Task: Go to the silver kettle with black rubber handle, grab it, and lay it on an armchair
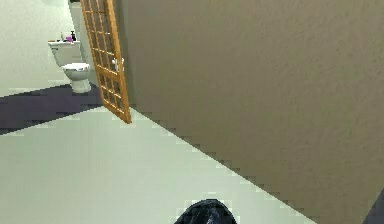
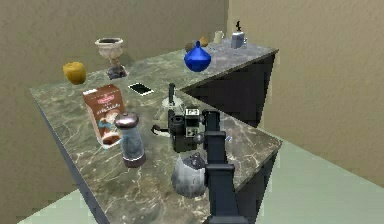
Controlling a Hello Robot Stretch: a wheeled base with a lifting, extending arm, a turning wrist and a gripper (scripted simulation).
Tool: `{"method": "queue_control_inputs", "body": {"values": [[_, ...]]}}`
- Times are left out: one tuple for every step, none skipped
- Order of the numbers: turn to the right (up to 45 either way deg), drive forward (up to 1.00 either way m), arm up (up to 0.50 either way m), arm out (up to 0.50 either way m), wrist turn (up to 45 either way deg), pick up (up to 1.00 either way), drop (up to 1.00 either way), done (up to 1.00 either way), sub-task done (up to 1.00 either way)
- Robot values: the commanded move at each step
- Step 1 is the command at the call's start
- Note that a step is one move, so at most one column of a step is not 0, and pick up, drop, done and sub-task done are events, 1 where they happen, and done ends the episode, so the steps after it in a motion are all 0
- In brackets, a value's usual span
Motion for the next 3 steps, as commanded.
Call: {"method": "queue_control_inputs", "body": {"values": [[0.0,0.0,0.0,0.0,0.0,1.0,0.0,0.0,0.0],[0.0,0.0,0.1,0.0,0.0,0.0,0.0,0.0,0.0],[0.0,0.0,0.04,0.0,0.0,0.0,0.0,0.0,0.0]]}}
